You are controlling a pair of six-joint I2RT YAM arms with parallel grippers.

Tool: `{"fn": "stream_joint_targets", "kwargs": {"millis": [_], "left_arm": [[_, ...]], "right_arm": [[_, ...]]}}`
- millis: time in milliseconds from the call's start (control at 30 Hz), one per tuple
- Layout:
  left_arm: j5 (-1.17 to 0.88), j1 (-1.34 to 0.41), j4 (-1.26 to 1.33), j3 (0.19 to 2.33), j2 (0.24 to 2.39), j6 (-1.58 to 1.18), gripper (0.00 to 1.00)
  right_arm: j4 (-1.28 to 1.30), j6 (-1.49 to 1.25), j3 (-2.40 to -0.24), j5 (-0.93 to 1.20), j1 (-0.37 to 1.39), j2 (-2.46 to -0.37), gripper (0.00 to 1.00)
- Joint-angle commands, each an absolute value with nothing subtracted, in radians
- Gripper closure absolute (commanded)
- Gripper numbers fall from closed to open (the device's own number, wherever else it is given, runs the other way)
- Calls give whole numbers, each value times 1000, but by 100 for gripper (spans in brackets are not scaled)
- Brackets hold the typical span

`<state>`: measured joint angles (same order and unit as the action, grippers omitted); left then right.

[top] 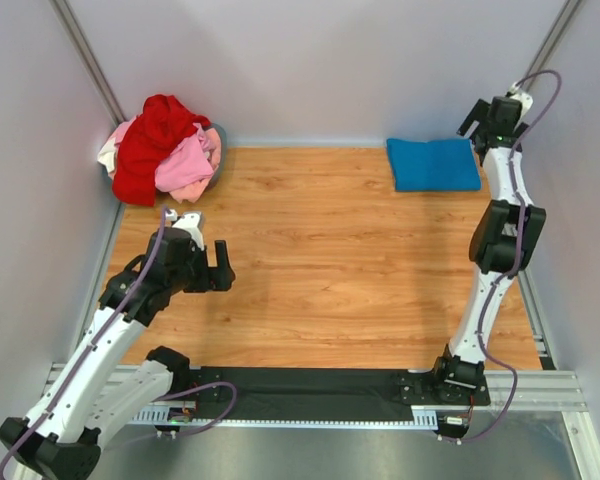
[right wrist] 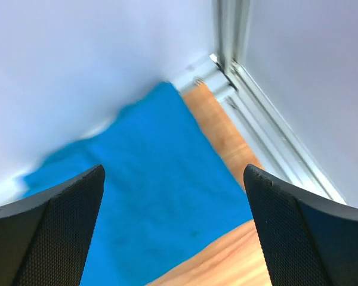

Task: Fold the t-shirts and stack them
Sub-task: Reset both grippers

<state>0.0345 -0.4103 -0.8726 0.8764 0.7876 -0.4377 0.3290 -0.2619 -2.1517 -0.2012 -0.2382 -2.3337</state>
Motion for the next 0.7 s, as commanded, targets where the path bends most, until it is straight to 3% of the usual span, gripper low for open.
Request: {"fn": "stream_joint_targets", "kwargs": {"millis": [0, 133, 233, 500, 667], "left_arm": [[31, -419, -836, 870, 736, -414, 1], [40, -419, -838, 870, 707, -419, 1], [43, -420, -839, 870, 684, -422, 1], [49, -420, -836, 867, 654, -420, 0], [95, -419, -839, 867, 618, -429, 0]], "right_arm": [[287, -417, -2076, -112, -236, -2064, 0], [212, -478, -1768, 53, -196, -1830, 0], [227, -483, -1654, 103, -131, -1677, 0], [247, -471, -1185, 179, 100, -1321, 0], [198, -489, -893, 195, 245, -985, 0]]}}
